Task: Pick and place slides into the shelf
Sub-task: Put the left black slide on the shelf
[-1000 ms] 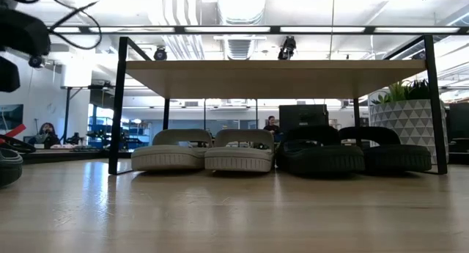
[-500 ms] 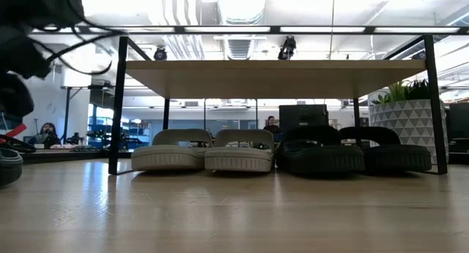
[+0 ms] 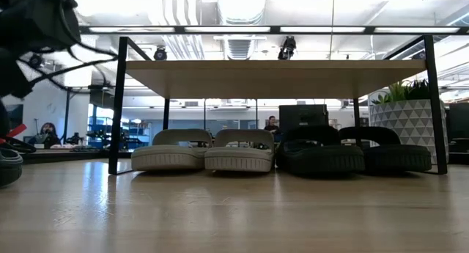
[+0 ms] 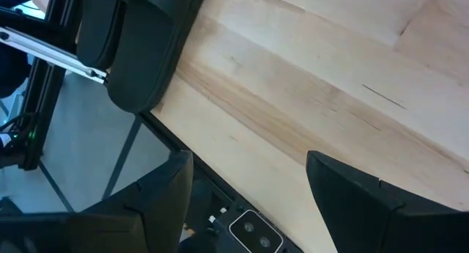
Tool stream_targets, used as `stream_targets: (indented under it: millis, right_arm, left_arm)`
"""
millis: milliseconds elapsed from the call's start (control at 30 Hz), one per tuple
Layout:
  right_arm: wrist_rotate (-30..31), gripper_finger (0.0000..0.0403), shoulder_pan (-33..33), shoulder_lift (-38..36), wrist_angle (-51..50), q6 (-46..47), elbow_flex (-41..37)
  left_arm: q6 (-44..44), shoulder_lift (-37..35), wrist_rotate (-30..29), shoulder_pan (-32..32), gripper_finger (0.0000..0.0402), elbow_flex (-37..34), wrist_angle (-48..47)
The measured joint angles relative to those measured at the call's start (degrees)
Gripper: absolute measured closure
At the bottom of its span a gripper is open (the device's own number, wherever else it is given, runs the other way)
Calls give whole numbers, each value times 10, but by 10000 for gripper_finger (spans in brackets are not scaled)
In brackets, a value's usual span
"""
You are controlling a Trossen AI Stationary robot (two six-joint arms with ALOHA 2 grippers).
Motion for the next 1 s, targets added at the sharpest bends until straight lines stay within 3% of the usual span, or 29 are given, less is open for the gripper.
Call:
stream_targets:
  millis: [200,467,733,1000]
  right_arm:
    - [1,144,0,0,-12,-1,0]
    - [2,144,0,0,-17,-1,0]
    - [2,144,0,0,-18,-1,0]
    - [2,144,0,0,-28,-1,0]
  left_arm:
    - [-19,-2,-8,0,216,-6,17]
    - [-35,-3,67,0,216,-9,73]
    - [-34,21,79,0,217,-19,84]
    - [-49,45,123,0,220,-21,163]
